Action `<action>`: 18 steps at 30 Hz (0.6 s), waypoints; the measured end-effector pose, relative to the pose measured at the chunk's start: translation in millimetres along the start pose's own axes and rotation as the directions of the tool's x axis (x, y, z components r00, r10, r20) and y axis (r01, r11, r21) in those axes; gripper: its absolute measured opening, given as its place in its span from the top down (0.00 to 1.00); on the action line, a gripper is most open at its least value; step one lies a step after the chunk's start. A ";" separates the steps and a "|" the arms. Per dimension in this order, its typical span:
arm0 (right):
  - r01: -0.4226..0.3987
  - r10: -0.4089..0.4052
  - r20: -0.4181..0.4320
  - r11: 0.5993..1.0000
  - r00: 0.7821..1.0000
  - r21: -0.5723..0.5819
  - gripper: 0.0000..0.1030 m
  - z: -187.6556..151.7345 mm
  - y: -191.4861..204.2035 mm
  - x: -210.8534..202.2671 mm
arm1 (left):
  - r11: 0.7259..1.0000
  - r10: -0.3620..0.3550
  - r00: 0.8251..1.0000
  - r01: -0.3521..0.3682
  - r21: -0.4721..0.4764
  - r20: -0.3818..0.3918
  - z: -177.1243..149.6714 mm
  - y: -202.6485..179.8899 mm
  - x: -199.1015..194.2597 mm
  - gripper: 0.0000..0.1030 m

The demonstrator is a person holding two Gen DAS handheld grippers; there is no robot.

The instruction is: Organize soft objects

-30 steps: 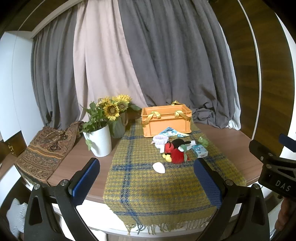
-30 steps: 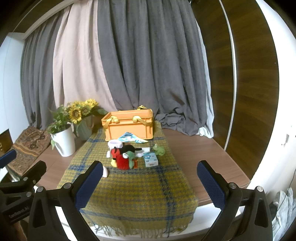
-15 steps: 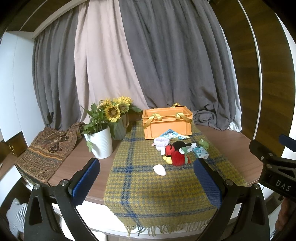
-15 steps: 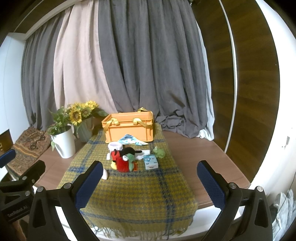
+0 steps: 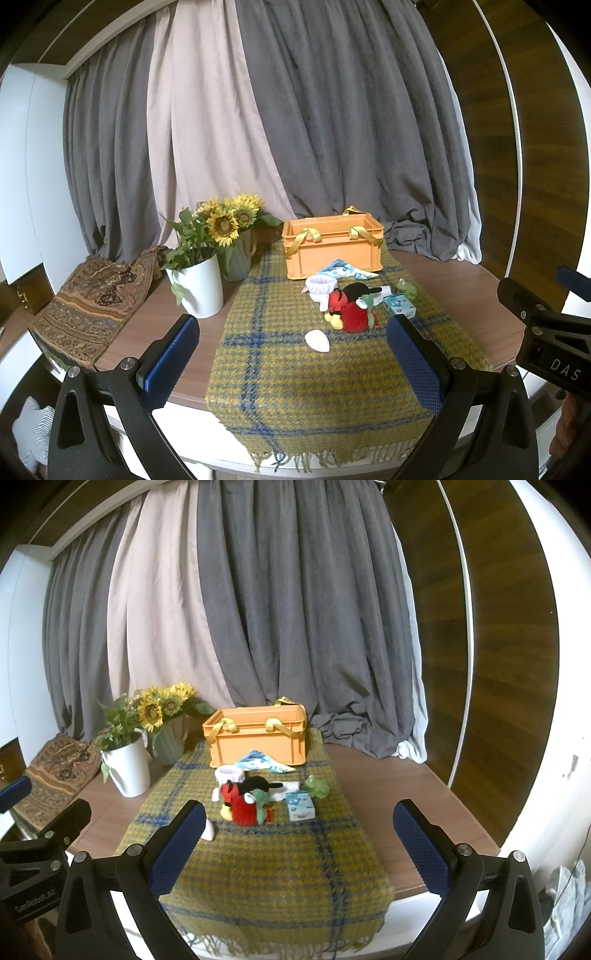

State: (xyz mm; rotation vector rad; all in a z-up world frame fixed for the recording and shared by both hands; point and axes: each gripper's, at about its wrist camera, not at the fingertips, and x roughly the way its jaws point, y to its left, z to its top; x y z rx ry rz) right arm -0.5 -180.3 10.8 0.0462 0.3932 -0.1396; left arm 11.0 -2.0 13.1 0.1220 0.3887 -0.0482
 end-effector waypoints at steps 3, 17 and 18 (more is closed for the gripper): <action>0.000 0.000 0.001 1.000 1.000 -0.002 0.00 -1.4 0.1 -0.3 | 1.000 -0.002 1.000 0.002 0.001 -0.001 1.0 -1.9 3.1 0.00; -0.001 0.001 0.006 1.000 1.000 -0.003 0.00 0.2 -1.3 1.9 | 1.000 -0.004 1.000 0.004 0.000 0.003 -3.8 -2.5 3.0 0.00; 0.000 0.000 0.005 1.000 1.000 -0.002 0.00 -0.2 -0.8 2.0 | 1.000 -0.004 1.000 0.004 0.000 0.003 -3.9 -2.4 3.0 0.00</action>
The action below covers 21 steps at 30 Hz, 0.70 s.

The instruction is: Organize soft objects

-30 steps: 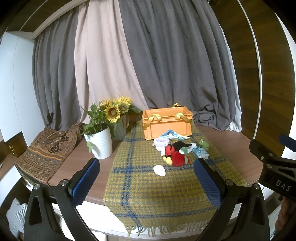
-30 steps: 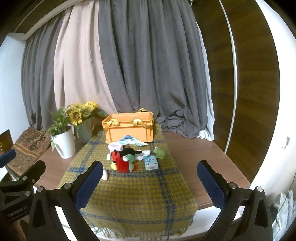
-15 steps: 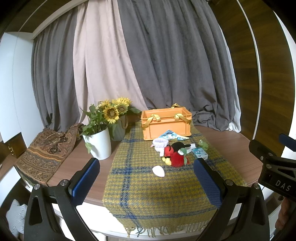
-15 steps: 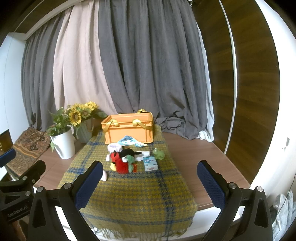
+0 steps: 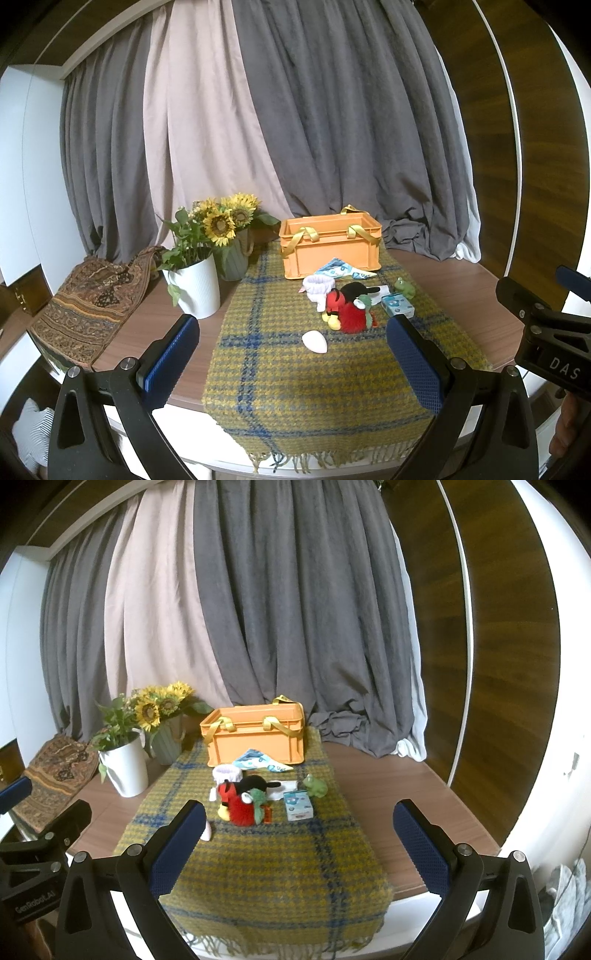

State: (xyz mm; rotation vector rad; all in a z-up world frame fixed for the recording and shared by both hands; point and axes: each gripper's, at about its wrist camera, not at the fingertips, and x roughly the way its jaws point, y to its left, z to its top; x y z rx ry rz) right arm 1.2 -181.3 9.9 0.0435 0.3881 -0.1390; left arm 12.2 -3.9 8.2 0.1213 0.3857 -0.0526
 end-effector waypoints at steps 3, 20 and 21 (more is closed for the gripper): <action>0.002 -0.002 -0.002 1.000 1.000 0.001 0.00 0.0 0.5 0.2 | 1.000 -0.001 1.000 0.001 0.000 0.001 -0.7 0.3 -0.3 0.00; -0.012 0.013 -0.039 1.000 0.999 0.010 0.00 -4.0 -6.8 17.6 | 1.000 -0.017 0.999 0.017 -0.015 -0.029 -6.3 -11.0 12.0 0.00; -0.016 0.016 -0.047 1.000 0.999 0.012 0.00 -5.0 -7.1 21.5 | 1.000 -0.017 0.999 0.016 -0.020 -0.040 -7.6 -11.4 14.6 0.00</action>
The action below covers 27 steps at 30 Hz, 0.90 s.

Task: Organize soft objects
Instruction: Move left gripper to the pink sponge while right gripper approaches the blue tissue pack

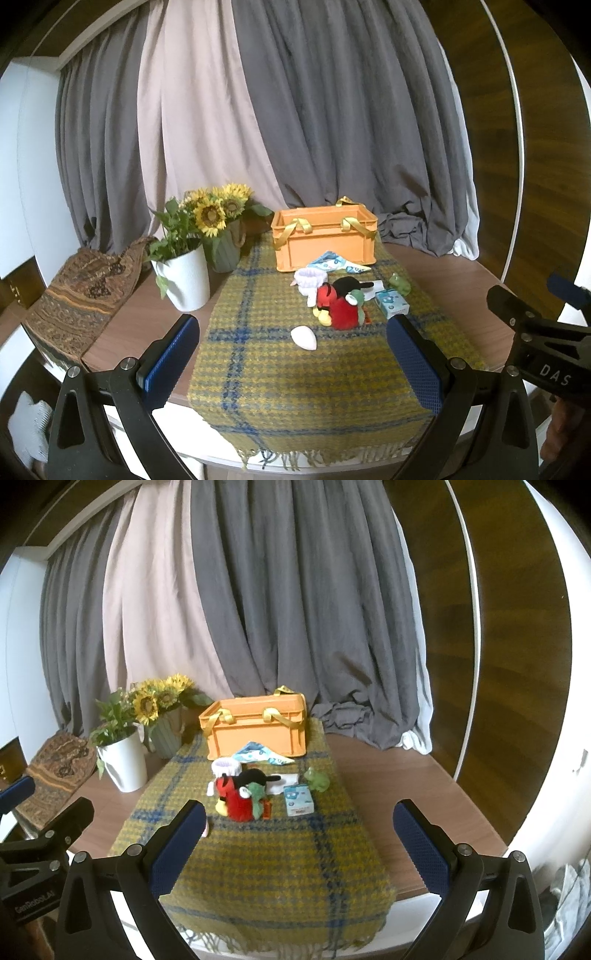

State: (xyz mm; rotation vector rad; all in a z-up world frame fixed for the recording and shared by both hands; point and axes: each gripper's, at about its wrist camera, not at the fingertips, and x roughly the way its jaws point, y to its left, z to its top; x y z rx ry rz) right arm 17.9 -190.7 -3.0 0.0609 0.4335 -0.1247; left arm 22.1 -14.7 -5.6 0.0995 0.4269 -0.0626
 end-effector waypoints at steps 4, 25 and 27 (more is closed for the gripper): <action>-0.009 0.009 -0.031 1.000 0.999 0.003 0.00 -4.0 -0.9 15.9 | 1.000 0.000 0.999 -0.001 -0.020 -0.048 -3.1 -0.6 17.7 0.00; -0.021 0.024 -0.138 1.000 0.990 0.019 0.02 -4.5 3.2 186.7 | 0.988 0.079 0.978 -0.102 -0.117 -0.191 -8.2 -0.9 176.7 0.09; -0.014 0.016 -0.161 1.000 0.987 0.013 0.04 -9.0 3.5 205.4 | 0.987 0.080 0.975 -0.107 -0.120 -0.209 -12.4 -3.1 190.8 0.10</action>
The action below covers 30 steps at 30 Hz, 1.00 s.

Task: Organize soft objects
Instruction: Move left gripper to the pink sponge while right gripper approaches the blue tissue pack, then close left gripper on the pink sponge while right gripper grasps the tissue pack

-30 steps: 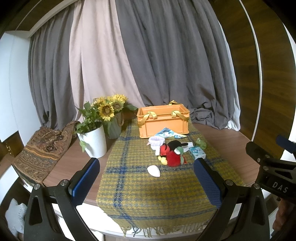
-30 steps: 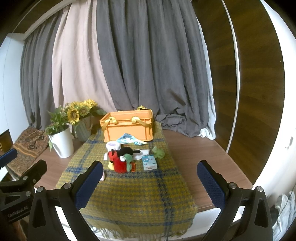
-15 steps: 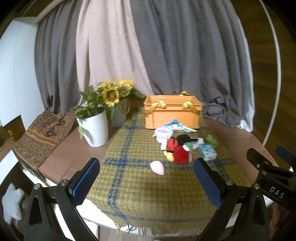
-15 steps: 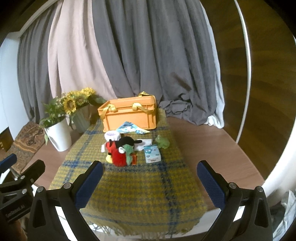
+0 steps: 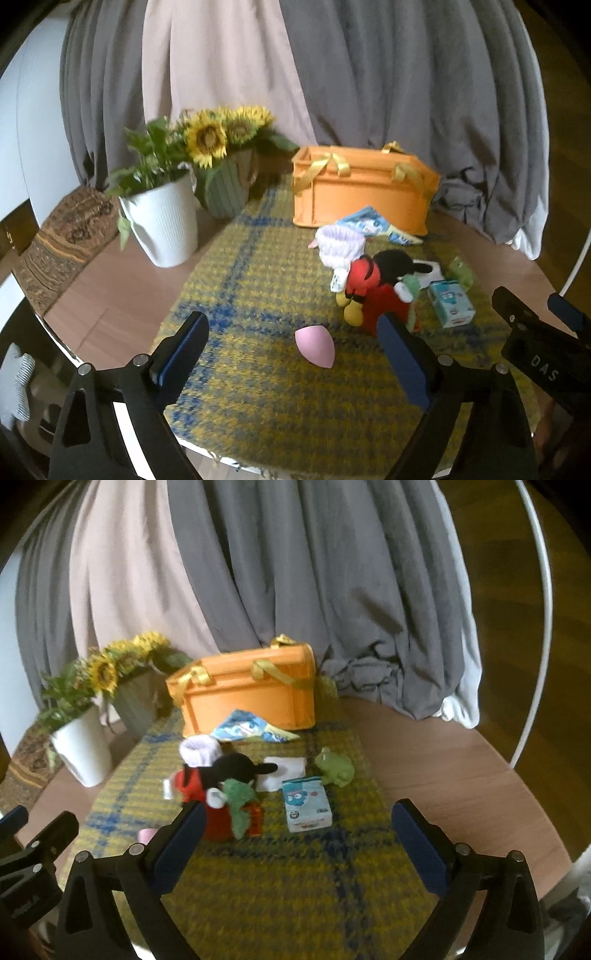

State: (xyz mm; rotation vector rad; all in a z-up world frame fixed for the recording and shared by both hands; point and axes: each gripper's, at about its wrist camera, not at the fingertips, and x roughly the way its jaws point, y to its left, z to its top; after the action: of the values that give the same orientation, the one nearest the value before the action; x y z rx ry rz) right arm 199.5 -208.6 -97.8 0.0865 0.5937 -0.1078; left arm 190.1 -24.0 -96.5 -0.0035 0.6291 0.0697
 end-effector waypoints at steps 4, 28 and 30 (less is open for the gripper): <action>0.006 -0.007 -0.041 1.000 0.999 -0.017 0.07 -1.4 -3.0 33.5 | 0.999 0.029 0.998 -0.031 -0.022 -0.050 -3.4 -8.5 27.5 0.14; -0.096 0.074 -0.258 0.993 0.963 -0.074 0.29 -15.2 -11.6 148.3 | 0.979 0.086 0.967 -0.127 -0.161 -0.240 -35.6 -22.7 116.8 0.53; -0.101 0.077 -0.273 0.992 0.959 -0.075 0.34 -16.6 -11.5 152.1 | 0.980 0.073 0.969 -0.114 -0.161 -0.237 -35.5 -23.5 117.4 0.58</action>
State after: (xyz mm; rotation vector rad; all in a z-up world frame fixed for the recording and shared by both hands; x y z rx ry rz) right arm 314.1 -229.7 -197.6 0.0424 0.8652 0.0183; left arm 265.5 -40.7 -194.7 -0.1528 0.8536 0.2184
